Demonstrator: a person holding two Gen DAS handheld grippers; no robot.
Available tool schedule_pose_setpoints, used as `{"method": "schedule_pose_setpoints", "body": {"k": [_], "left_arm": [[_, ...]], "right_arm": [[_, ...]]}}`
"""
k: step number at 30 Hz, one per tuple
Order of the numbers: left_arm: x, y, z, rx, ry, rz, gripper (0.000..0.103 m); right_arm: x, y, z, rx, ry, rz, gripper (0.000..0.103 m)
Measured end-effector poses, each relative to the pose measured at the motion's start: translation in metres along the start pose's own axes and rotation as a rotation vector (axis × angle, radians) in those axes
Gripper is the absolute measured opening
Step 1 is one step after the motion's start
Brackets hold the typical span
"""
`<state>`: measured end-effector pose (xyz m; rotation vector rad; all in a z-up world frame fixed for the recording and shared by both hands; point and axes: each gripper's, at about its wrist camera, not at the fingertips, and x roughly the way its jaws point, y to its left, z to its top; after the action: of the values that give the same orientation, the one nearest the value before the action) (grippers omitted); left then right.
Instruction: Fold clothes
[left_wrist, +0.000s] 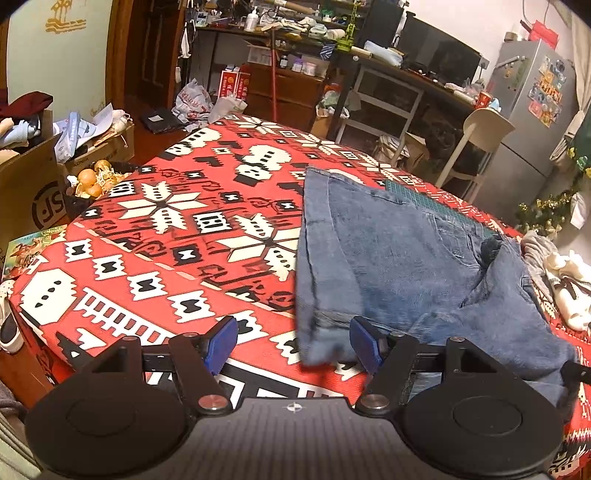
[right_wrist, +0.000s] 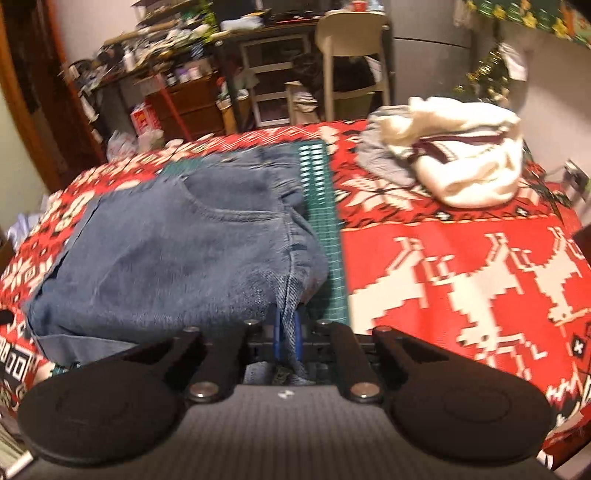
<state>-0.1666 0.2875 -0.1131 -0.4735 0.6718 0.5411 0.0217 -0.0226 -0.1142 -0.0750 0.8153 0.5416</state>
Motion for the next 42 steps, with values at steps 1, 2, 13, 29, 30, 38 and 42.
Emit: {"method": "schedule_pose_setpoints", "body": {"k": [1, 2, 13, 29, 30, 38, 42], "left_arm": [[0.001, -0.001, 0.000, 0.001, 0.001, -0.002, 0.066], [0.001, -0.001, 0.000, 0.002, 0.002, -0.004, 0.066], [0.008, -0.006, 0.002, 0.011, 0.018, -0.010, 0.066], [0.056, -0.032, 0.039, 0.161, -0.036, -0.023, 0.062], [0.062, -0.033, 0.043, 0.167, -0.027, -0.022, 0.061], [0.104, -0.039, 0.067, 0.155, 0.031, -0.037, 0.058], [0.122, -0.042, 0.076, 0.143, 0.054, -0.045, 0.057]], "right_arm": [[-0.002, -0.006, 0.002, 0.010, -0.004, -0.010, 0.007], [-0.003, -0.011, 0.002, 0.011, -0.008, -0.026, 0.007], [-0.014, -0.071, -0.006, 0.093, -0.019, -0.173, 0.007], [-0.023, -0.095, -0.007, 0.120, -0.053, -0.245, 0.014], [-0.025, -0.095, -0.007, 0.125, -0.056, -0.242, 0.020], [-0.040, -0.091, 0.001, 0.097, -0.078, -0.227, 0.036], [-0.039, -0.087, 0.007, 0.086, -0.075, -0.222, 0.038]]}}
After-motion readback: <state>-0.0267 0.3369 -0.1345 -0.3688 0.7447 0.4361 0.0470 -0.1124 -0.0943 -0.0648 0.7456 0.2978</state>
